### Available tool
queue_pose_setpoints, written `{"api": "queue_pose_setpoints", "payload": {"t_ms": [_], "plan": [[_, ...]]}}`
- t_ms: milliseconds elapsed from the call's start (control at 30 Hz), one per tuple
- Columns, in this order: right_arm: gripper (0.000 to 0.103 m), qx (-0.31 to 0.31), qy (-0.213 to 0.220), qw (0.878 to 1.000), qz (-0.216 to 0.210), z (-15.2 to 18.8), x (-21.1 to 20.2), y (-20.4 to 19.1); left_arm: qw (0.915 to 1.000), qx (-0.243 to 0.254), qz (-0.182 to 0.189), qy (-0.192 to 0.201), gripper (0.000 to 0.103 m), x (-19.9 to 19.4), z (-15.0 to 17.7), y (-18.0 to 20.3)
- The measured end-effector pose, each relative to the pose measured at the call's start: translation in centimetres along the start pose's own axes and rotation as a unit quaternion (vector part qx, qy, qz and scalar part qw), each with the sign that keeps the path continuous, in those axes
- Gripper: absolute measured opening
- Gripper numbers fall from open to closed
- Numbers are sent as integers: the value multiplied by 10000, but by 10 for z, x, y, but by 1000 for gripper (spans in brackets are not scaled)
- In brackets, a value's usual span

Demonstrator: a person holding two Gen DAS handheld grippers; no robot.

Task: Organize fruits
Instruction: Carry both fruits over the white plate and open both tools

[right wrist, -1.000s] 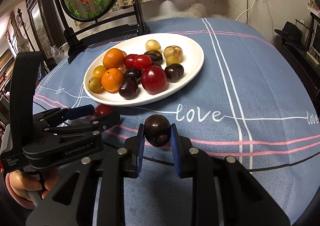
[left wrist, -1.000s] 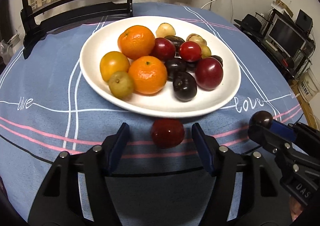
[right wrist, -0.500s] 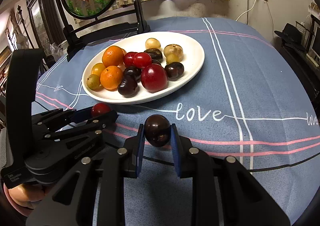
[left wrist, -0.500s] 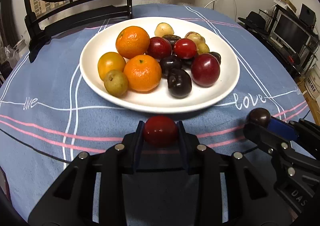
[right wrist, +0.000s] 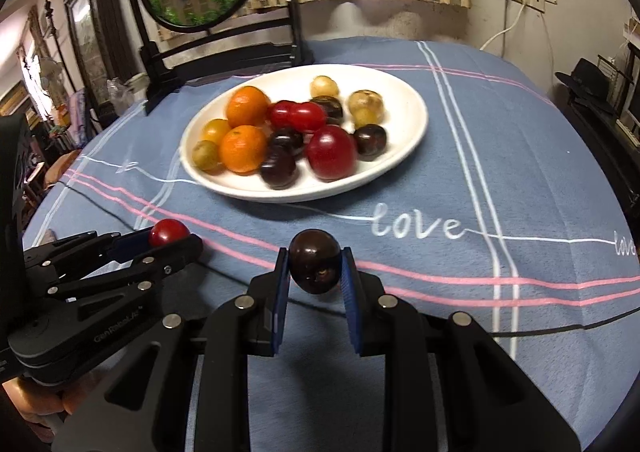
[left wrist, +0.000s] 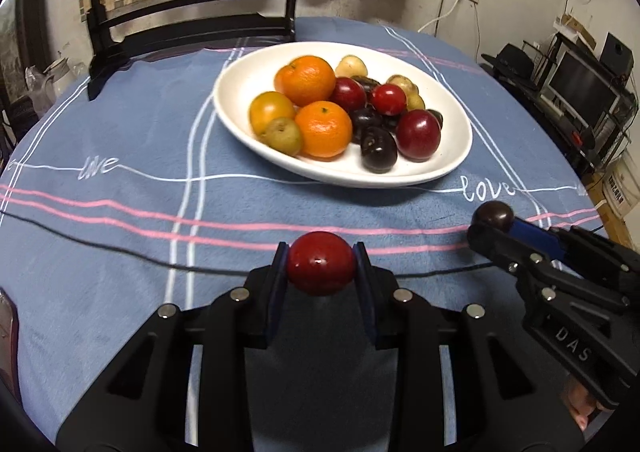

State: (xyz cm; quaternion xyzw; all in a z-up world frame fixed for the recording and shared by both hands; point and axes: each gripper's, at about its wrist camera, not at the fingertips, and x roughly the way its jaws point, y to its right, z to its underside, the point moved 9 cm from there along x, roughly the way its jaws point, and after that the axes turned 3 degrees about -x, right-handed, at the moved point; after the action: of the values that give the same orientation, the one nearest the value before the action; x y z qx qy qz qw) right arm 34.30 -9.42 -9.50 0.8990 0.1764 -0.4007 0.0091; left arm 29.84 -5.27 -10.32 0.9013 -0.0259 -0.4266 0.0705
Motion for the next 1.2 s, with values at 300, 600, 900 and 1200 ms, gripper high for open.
{"api": "queue_pose_setpoints", "payload": {"t_ms": [300,600,900,1200], "plan": [[25,173,604,9978,-214,-53,-17,4,9975,208,51,669,32,-35,-69,-18],[25,281,496,9984,-25,-109,42,37,9955,547,163,754,32,15,-151,-3],[30,203,263,9994,49,-117,70,41,9945,633,-8,840,75,41,-183,-7],[67,-155,661,9976,112,-107,17,21,9920,713,83,1036,96,-12,-156,-3]]}}
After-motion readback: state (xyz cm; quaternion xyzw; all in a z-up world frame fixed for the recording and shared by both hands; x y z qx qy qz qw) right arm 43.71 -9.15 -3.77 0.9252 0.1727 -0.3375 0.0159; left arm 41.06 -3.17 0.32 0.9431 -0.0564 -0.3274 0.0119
